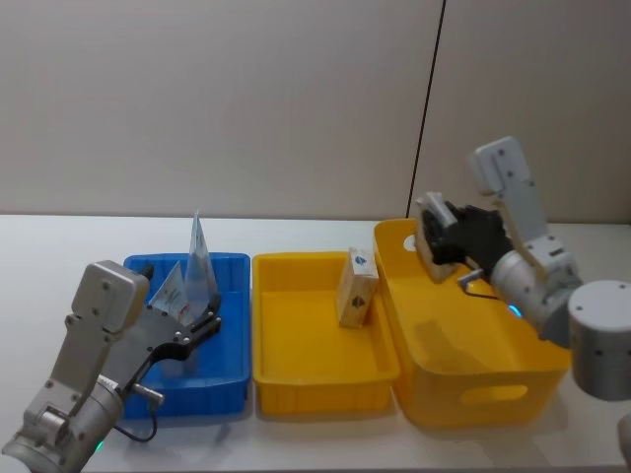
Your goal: Bimanual collaborative sorting of washing and personal care products
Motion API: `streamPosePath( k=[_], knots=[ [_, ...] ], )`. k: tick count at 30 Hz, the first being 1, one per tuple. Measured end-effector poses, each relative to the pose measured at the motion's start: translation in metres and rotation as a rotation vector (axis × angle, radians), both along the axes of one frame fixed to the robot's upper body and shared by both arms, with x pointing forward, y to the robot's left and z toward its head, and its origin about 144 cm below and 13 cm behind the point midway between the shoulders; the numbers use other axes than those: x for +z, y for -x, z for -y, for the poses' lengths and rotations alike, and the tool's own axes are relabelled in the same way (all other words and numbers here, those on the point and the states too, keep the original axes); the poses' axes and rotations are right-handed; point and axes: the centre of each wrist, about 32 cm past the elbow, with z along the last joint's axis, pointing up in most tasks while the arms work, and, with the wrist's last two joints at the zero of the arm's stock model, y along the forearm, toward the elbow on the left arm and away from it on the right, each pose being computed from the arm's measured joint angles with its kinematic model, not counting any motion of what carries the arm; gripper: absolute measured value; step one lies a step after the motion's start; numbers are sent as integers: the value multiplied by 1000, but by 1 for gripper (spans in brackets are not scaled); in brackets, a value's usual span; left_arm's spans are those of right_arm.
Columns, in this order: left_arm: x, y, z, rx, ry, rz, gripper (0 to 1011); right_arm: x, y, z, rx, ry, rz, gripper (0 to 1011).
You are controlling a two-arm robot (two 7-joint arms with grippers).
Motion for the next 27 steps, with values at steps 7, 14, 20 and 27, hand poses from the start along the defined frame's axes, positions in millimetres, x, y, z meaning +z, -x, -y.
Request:
streamPosePath(
  k=[7,14,20,27],
  knots=[
    [0,0,0,0,0,0,1001,-2,-2,21,-23,-10,-58,253],
    [0,0,0,0,0,0,1001,-2,-4,33,-34,-34,-87,253],
    [0,0,0,0,0,0,1001,-1,-5,40,-40,-50,-102,252],
    [0,0,0,0,0,0,1002,0,-5,43,-43,-59,-109,421]
  ],
)
